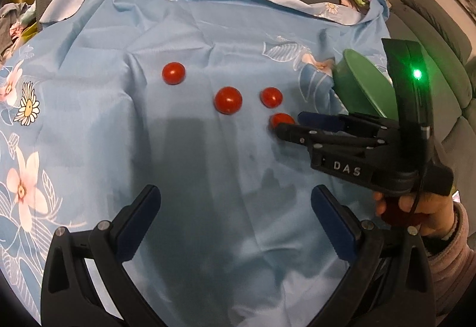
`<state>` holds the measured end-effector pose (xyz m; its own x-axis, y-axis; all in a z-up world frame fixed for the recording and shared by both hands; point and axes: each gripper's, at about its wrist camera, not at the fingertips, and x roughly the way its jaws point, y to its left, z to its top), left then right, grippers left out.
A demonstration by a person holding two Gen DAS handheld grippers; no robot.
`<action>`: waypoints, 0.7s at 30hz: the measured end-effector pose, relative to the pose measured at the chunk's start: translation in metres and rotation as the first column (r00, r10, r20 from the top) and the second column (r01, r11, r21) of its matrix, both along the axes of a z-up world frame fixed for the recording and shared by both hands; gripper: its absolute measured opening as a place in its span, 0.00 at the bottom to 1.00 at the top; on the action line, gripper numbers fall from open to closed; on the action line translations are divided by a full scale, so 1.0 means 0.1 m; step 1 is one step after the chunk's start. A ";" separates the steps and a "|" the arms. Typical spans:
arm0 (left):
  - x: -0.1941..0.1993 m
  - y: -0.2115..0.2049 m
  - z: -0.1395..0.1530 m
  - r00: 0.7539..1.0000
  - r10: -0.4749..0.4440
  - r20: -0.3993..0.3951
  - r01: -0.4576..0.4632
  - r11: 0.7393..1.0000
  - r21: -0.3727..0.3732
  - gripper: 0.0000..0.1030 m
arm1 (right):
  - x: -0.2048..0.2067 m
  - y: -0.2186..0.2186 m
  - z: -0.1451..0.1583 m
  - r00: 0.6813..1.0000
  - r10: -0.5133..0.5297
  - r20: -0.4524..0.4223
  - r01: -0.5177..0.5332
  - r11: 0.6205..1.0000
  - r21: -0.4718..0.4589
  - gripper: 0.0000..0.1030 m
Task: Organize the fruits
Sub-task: 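Withdraw both open tools from the bowl toward the cherry tomatoes, then grasp a cherry tomato with the right tool while the left tool grasps another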
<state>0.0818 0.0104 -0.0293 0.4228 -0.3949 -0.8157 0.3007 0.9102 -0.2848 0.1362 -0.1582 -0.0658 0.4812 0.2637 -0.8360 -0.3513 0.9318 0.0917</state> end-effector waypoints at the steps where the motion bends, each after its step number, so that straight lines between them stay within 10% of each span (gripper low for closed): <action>1: 0.03 0.00 -0.01 1.000 0.004 -0.003 -0.004 1.000 0.002 0.98 | 0.01 0.01 -0.01 1.000 0.003 0.000 -0.003 1.000 -0.011 0.38; 21: 0.80 -0.44 -0.16 0.999 -0.026 0.043 0.020 0.989 0.146 0.69 | -0.09 -0.41 0.00 0.999 -0.054 0.007 0.052 0.992 0.117 0.26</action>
